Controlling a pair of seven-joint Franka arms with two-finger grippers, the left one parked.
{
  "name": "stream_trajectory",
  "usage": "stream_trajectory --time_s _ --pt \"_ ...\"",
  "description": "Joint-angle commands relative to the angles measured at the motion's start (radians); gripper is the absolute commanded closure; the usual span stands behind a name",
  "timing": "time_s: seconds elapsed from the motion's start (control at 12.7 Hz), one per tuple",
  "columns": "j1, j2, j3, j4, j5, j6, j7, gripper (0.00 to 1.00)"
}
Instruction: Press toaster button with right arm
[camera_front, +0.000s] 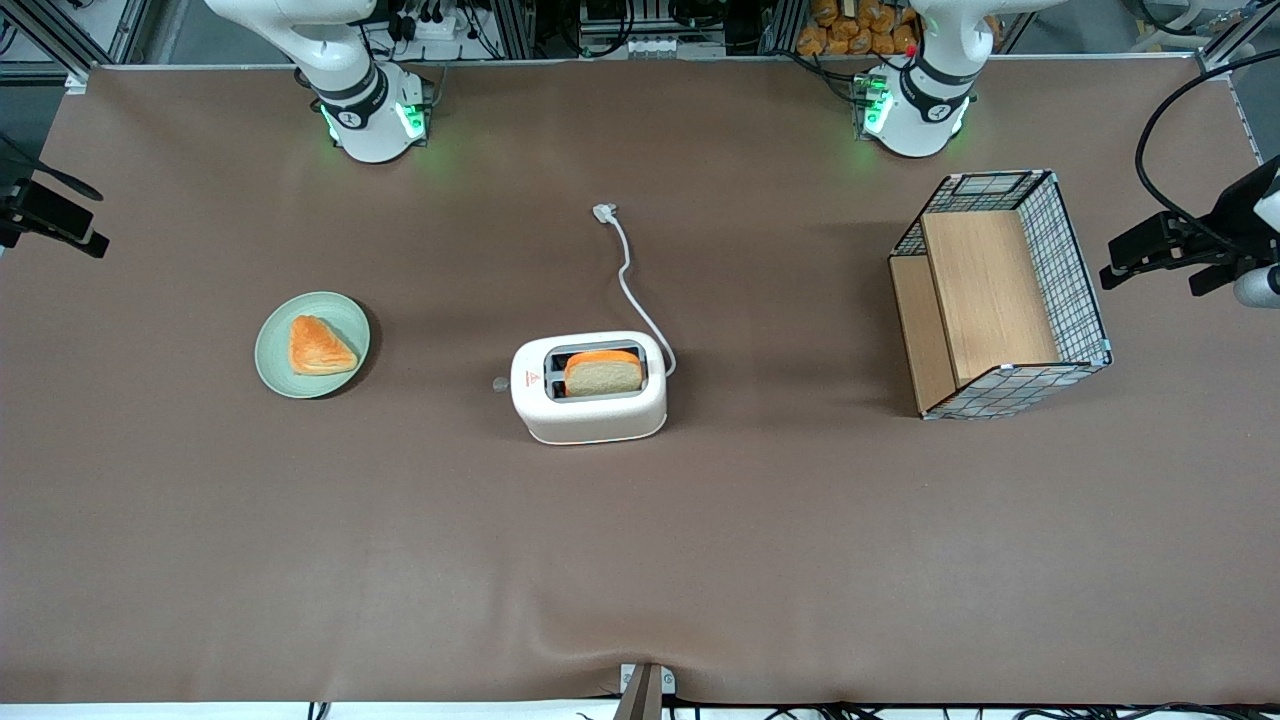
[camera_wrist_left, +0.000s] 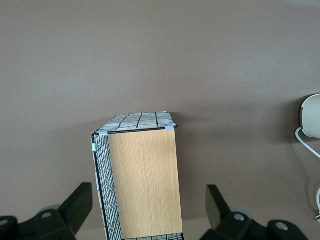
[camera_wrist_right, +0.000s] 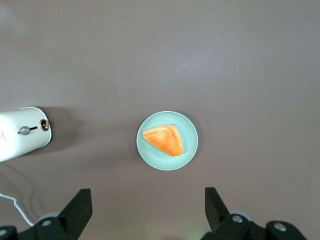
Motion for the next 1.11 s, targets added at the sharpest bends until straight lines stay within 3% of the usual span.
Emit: stream_trajectory --time_s 0.0,1.03 --pt "-0.012 -0.019 0.003 -0.017 0.013 0.006 -0.018 0.0" --pt "-0.008 -0.019 0.006 -0.019 -0.008 0.001 -0.016 0.0"
